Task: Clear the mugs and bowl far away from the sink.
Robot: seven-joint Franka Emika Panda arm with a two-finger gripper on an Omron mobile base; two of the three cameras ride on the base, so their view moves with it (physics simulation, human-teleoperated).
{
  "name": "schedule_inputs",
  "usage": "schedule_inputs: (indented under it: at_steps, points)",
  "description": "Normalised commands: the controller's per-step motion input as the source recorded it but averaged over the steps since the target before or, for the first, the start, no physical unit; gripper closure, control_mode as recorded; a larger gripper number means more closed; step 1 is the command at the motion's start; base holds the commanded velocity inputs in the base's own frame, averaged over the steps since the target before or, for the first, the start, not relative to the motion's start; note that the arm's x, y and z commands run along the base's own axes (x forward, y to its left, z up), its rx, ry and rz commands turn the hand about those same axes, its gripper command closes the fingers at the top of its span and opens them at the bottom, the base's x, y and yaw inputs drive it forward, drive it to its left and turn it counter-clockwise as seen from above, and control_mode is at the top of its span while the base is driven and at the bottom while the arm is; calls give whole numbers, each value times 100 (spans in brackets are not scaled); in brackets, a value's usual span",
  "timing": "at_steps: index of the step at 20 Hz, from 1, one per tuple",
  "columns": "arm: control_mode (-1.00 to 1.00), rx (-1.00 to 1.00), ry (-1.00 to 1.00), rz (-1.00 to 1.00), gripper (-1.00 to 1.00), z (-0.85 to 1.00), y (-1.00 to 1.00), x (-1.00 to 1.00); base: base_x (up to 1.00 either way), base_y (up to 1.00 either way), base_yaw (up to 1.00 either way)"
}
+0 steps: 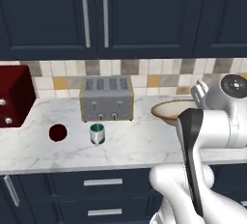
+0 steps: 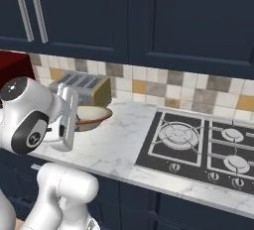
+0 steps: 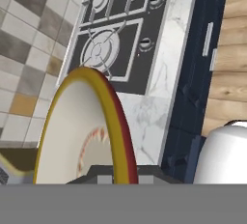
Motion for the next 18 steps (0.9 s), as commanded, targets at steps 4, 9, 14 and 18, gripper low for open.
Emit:
schedule_inputs:
  at_steps: [4, 9, 14, 18]
  points:
    - [100, 0, 0, 0, 100, 0, 0, 0, -6, 0, -12]
    - [100, 0, 0, 0, 100, 0, 0, 0, 0, 0, -20]
    - [100, 0, 0, 0, 100, 0, 0, 0, 0, 1, -19]
    - [100, 0, 0, 0, 100, 0, 0, 0, 0, 0, -14]
